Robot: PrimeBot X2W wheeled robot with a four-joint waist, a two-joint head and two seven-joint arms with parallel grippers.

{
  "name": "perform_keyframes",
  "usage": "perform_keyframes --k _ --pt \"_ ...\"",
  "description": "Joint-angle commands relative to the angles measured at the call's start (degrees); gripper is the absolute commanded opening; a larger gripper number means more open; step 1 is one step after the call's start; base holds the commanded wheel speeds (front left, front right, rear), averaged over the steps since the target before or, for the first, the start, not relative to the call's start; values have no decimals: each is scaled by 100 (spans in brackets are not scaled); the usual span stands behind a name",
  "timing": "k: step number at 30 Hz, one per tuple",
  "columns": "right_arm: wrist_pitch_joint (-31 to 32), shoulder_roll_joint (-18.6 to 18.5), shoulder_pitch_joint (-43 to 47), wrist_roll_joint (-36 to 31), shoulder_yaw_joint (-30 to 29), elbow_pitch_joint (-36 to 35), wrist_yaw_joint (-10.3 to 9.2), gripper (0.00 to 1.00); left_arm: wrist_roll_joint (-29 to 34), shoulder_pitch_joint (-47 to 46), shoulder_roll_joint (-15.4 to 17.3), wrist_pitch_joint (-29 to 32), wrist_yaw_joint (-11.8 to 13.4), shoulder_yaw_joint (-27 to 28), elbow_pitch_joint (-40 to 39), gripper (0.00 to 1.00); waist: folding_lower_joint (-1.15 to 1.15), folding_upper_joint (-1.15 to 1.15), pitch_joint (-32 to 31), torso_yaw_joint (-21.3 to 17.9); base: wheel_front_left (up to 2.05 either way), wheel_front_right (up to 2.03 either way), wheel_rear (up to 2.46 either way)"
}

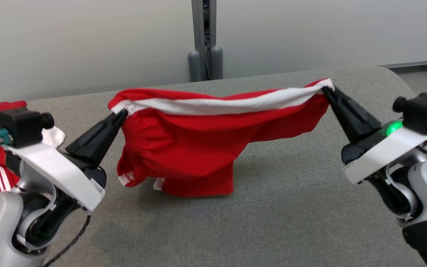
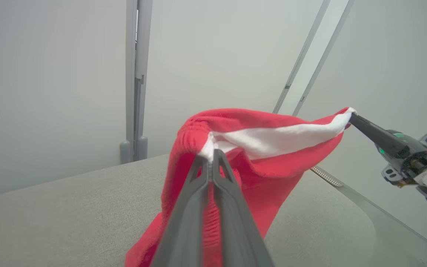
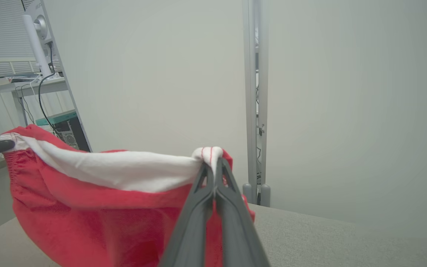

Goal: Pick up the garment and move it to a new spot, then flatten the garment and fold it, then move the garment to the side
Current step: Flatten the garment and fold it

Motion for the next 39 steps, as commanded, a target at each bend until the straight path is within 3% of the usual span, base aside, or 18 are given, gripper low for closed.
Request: perform_keyframes --k 1,9,16,21,27,33,39 --pt "148 -56 -118 67 -158 -173 0 0 -106 -242 49 134 49 65 -139 0 0 0 -12 -18 0 0 0" --pt "884 26 -742 131 -783 -562 0 0 -560 -1422 72 760 193 268 -36 0 0 0 248 -108 0 0 0" --pt "1243 337 -2160 -180 -847 455 0 0 -74 -3023 -10 918 114 31 1048 0 0 0 986 -204 0 0 0" --pt "803 780 -3714 -662 -1198 1682 0 0 666 -4499 -297 428 10 -290 2124 0 0 0 1642 -304 0 0 0" --pt "-217 1222 -4936 -1153 -1730 2652 0 0 1440 -5962 -628 -980 -92 -489 3215 0 0 0 2172 -530 0 0 0" --pt "-634 1398 -4607 -1043 -1243 2735 0 0 1460 -5980 -641 -1587 -151 -1051 3842 0 0 0 2398 -738 0 0 0" --pt "-742 1147 -3154 -469 -80 2305 0 0 647 -4953 -193 -2043 -145 -2159 3650 0 0 0 2478 -776 0 0 0"
